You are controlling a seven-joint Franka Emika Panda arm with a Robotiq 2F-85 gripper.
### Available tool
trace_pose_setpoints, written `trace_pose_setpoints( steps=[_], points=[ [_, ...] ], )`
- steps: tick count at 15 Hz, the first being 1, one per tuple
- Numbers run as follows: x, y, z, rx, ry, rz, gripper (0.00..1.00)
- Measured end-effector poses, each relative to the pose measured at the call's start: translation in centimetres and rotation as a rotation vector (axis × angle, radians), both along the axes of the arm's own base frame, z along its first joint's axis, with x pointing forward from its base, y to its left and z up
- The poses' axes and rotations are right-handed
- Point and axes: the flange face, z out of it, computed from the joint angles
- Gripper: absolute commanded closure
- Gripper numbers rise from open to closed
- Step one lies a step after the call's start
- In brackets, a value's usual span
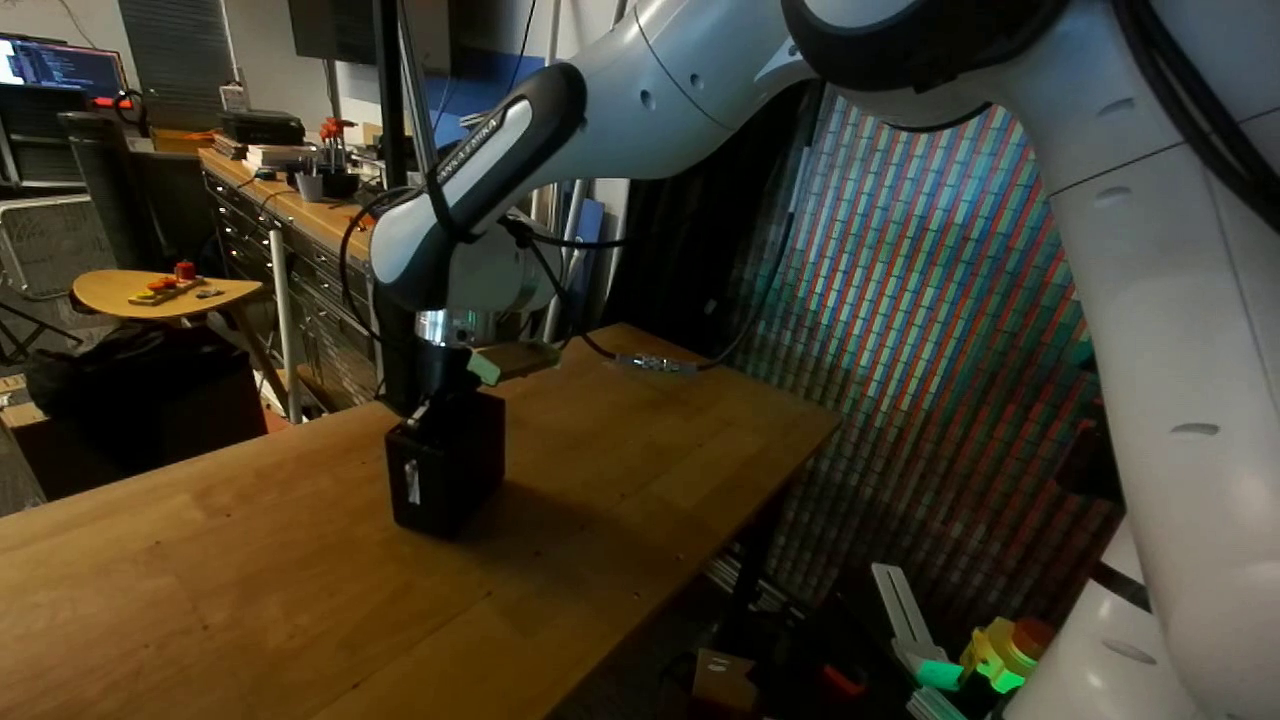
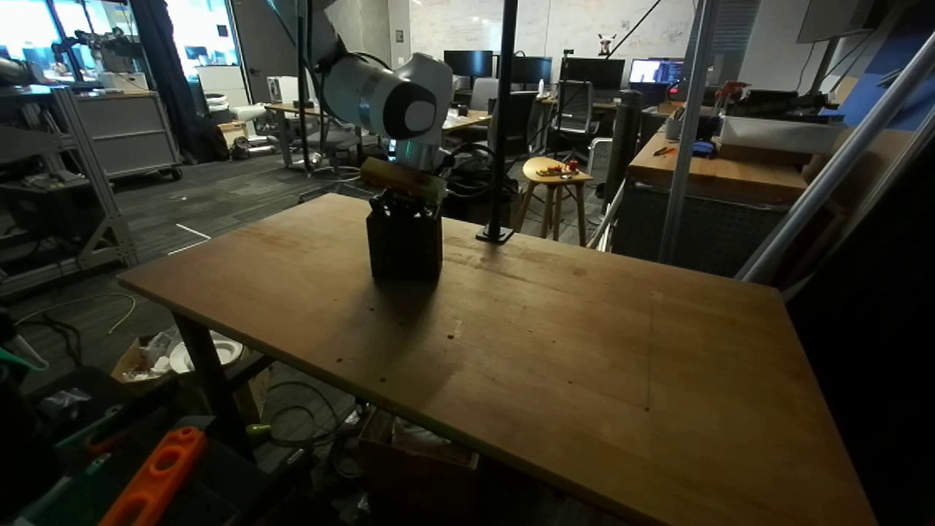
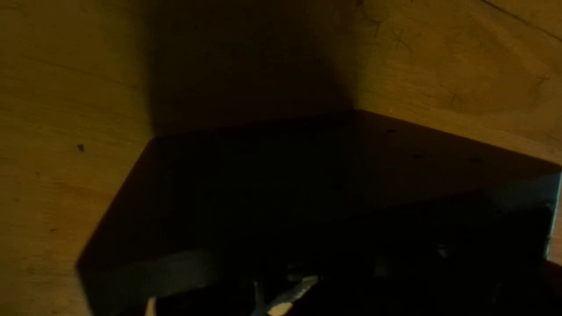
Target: Put the towel in the basket
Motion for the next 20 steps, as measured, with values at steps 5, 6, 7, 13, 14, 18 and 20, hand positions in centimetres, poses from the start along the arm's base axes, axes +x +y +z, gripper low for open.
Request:
trace_pose_setpoints(
  steps=[5, 6, 7, 13, 14, 18, 20],
  points=[
    [0.1, -0.3, 1.1, -0.018, -0.016, 0.000, 0.49],
    [0.2, -0.4, 1.9, -0.032, -0.028, 0.002, 0.46],
    [0.4, -0.6, 2.8, -0.052, -0.042, 0.004, 0.46],
    [0.8, -1.0, 9.7, -0.192, -0.133, 0.007, 0.77],
    [0.8, -0.9, 10.6, -0.210, -0.142, 0.005, 0.86],
    [0.4, -1.0, 13.7, -0.272, -0.168, -0.025, 0.93],
    [0.0, -1.5, 15.1, -0.302, -0.175, -0.049, 0.89]
  ],
)
